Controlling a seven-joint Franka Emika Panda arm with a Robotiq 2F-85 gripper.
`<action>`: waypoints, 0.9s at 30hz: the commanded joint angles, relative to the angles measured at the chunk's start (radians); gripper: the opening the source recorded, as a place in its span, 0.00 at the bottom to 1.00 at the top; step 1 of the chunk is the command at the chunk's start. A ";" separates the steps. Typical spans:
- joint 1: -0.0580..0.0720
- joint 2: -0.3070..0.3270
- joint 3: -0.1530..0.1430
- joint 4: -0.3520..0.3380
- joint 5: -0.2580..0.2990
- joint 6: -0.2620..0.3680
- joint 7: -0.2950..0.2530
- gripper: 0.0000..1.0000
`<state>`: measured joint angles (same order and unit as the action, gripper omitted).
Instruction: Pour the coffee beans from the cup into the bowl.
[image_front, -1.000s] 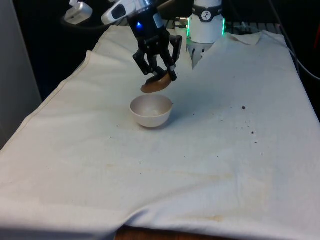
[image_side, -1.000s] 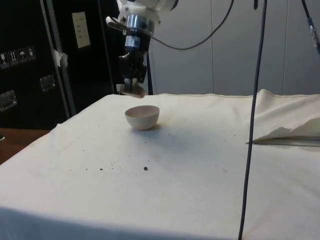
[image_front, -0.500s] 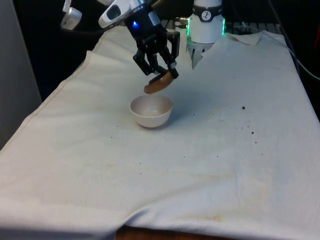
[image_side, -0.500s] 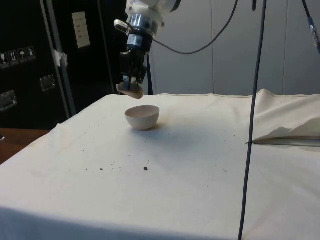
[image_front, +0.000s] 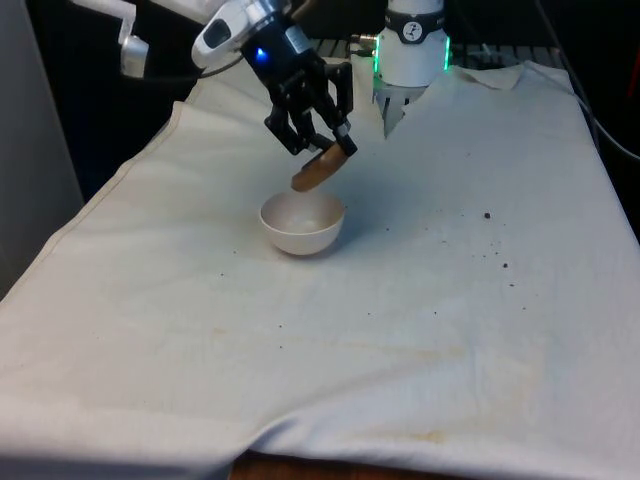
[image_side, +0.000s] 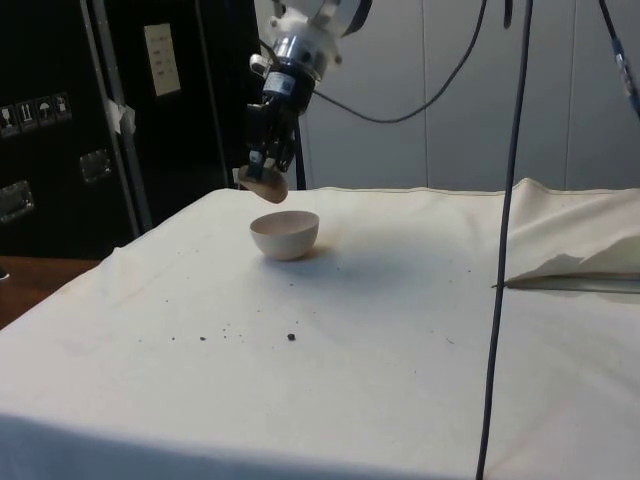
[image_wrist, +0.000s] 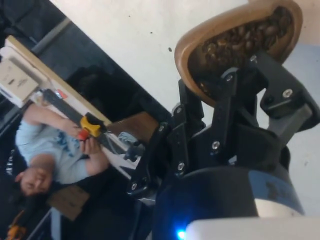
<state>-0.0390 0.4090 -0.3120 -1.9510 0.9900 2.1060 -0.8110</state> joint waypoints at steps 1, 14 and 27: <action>-0.008 0.004 0.002 0.006 0.013 -0.013 -0.006 0.05; -0.008 0.035 -0.035 0.012 0.130 -0.085 -0.067 0.05; -0.013 0.062 -0.078 0.019 0.234 -0.179 -0.121 0.05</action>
<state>-0.0430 0.4650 -0.3910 -1.9380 1.2140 1.9430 -0.9300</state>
